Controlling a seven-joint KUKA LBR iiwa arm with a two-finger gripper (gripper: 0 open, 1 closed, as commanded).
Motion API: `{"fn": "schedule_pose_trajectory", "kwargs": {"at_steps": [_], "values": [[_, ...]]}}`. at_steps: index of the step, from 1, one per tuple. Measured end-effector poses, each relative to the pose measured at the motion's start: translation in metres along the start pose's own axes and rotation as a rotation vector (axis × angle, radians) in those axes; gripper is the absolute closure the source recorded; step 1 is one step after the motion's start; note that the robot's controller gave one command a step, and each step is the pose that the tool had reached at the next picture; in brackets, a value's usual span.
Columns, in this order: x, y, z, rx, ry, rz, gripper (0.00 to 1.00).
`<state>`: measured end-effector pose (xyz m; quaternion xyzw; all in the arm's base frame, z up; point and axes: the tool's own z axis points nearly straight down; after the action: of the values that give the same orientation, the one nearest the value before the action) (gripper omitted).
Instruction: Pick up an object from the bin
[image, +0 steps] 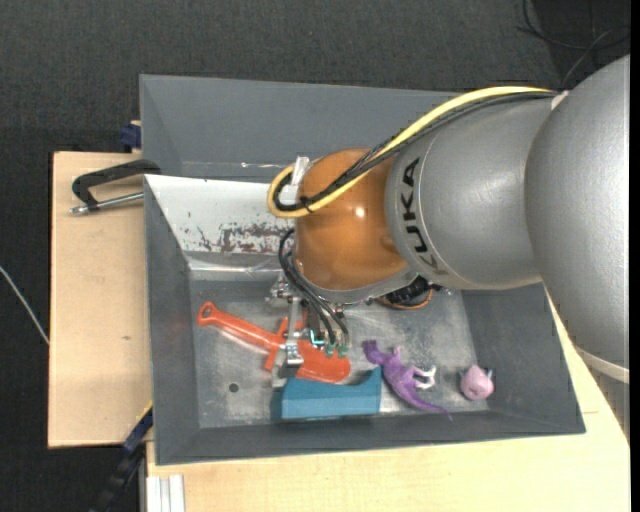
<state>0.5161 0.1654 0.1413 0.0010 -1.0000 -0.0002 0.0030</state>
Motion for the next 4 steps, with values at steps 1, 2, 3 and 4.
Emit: {"fn": "schedule_pose_trajectory", "kwargs": {"at_steps": [1,2,3,4], "values": [[-0.002,-0.001,-0.003,-0.001,-0.007,0.001,0.00],[0.004,-0.003,0.037,-0.005,-0.016,0.030,0.00],[0.006,-0.007,0.068,-0.005,-0.007,0.186,0.00],[-0.005,0.010,0.066,0.001,-0.007,0.165,1.00]]}}
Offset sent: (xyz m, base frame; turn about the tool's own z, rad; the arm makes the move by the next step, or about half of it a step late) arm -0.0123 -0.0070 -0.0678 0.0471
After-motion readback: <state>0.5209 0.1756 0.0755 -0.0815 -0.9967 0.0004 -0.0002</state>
